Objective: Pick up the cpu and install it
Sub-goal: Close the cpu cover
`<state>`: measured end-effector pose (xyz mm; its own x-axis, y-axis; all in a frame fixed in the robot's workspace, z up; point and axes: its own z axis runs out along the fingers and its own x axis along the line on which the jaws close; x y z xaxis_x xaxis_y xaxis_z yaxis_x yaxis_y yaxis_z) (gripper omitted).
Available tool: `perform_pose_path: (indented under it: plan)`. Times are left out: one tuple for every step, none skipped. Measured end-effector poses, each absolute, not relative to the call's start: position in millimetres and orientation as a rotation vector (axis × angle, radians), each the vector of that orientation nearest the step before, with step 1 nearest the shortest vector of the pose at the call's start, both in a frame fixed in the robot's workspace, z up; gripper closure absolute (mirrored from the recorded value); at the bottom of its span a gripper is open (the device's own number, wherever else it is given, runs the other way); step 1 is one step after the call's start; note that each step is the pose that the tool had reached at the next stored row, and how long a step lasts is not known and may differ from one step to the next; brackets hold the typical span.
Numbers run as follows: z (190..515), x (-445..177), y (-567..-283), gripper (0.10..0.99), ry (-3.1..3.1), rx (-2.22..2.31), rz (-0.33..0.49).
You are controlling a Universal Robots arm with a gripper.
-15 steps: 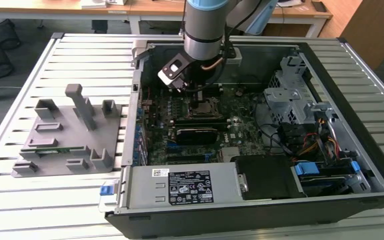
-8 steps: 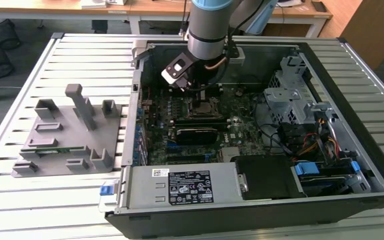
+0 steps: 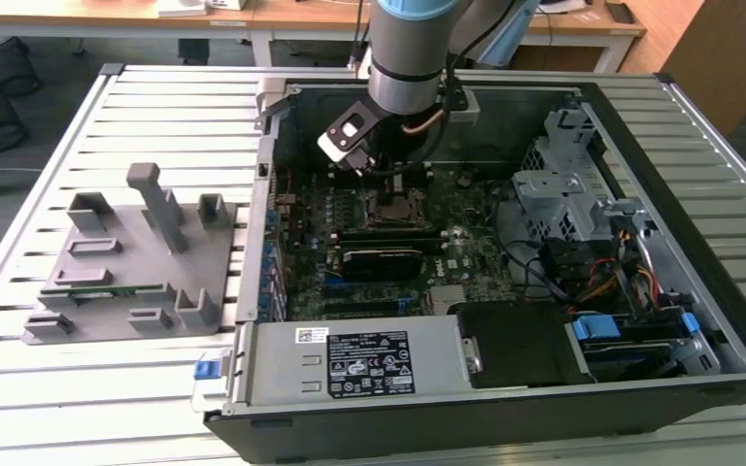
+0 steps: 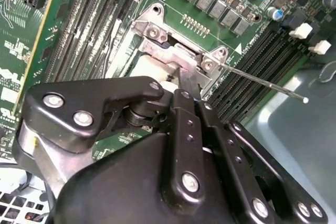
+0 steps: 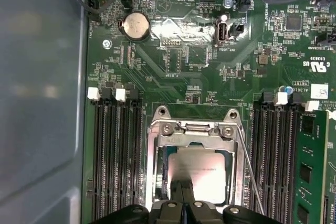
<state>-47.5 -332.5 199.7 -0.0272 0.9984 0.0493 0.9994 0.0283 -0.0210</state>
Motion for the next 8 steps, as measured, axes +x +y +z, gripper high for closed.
perform_pose_path:
  plan:
    - [201.2,-47.5,-332.3,0.980,-2.216,-2.155,-0.031]
    - [203.7,-47.6,-332.5,0.980,-2.217,-2.156,-0.029]
    - [205.6,-47.7,-332.7,0.980,-2.217,-2.156,-0.028]
    - [206.9,-47.7,-332.6,0.980,-2.218,-2.157,-0.030]
    - [207.7,-47.9,-332.7,0.980,-2.218,-2.158,-0.032]
    - [207.9,-48.2,-332.7,0.980,-2.219,-2.159,-0.034]
    - [207.9,-49.1,-332.7,0.980,-2.221,-2.160,-0.036]
    - [207.9,-50.6,-332.7,0.980,-2.223,-2.160,-0.039]
